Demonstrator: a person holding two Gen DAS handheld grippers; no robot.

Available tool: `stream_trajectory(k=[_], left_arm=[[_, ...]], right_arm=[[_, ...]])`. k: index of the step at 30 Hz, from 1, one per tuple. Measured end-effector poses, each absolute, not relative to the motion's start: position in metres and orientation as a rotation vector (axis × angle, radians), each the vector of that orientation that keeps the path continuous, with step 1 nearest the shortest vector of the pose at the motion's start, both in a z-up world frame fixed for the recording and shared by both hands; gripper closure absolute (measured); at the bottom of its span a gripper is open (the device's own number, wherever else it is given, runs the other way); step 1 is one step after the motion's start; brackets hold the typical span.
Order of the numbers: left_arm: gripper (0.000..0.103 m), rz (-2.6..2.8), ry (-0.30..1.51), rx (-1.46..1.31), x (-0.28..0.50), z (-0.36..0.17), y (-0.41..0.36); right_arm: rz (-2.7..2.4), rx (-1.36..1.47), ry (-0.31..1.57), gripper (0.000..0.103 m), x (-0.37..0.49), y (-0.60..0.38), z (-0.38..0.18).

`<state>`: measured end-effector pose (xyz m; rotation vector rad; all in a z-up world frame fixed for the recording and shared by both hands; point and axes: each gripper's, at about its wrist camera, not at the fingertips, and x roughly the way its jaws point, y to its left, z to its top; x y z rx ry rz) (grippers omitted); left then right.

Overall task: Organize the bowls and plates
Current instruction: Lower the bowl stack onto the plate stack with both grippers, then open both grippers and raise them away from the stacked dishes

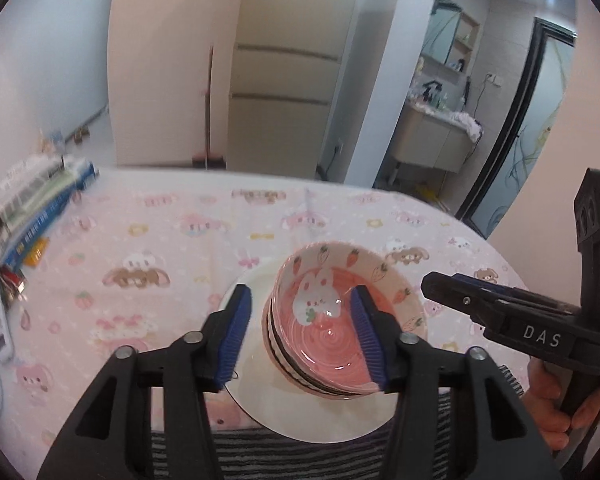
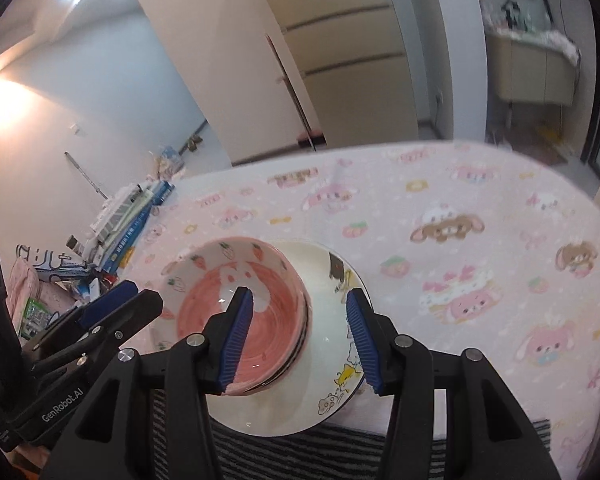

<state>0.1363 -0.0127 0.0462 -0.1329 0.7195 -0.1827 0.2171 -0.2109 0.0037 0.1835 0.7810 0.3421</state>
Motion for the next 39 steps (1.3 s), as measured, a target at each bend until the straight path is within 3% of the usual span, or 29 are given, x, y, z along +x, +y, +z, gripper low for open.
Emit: stream_trajectory(k=[3, 6, 7, 9, 11, 18, 22, 30, 34, 39], left_arm=[[0.028, -0.184, 0.604, -0.119, 0.113, 0.064, -0.011], [0.019, -0.18, 0.467, -0.099, 0.088, 0.082, -0.009], [0.011, -0.177, 0.418, -0.081, 0.079, 0.088, -0.01], [0.001, -0.175, 0.329, -0.036, 0.063, 0.099, -0.012], [0.001, -0.162, 0.248, -0.012, 0.047, 0.106, -0.013], [0.001, -0.166, 0.124, -0.047, 0.009, 0.117, -0.005], [0.001, -0.1, 0.017, -0.004, -0.012, 0.119, -0.009], [0.0, -0.085, -0.135, 0.0, -0.03, 0.115, -0.011], [0.0, -0.101, -0.157, 0.014, -0.022, 0.105, -0.015], [0.0, -0.051, -0.214, 0.005, -0.018, 0.081, -0.012]], right_arm=[[0.354, 0.153, 0.69, 0.052, 0.194, -0.212, 0.022], [0.34, 0.125, 0.595, 0.052, 0.169, -0.214, 0.037], [0.332, 0.114, 0.562, 0.051, 0.161, -0.214, 0.041], [0.317, 0.097, 0.476, 0.041, 0.142, -0.216, 0.053], [0.321, 0.103, 0.421, 0.033, 0.128, -0.219, 0.06], [0.303, 0.019, 0.275, 0.033, 0.079, -0.22, 0.076], [0.32, 0.024, 0.168, 0.017, 0.056, -0.225, 0.081], [0.324, 0.024, 0.057, 0.016, 0.04, -0.236, 0.078], [0.277, 0.019, 0.015, 0.004, 0.044, -0.235, 0.065], [0.213, -0.008, -0.025, 0.004, 0.053, -0.228, 0.052]])
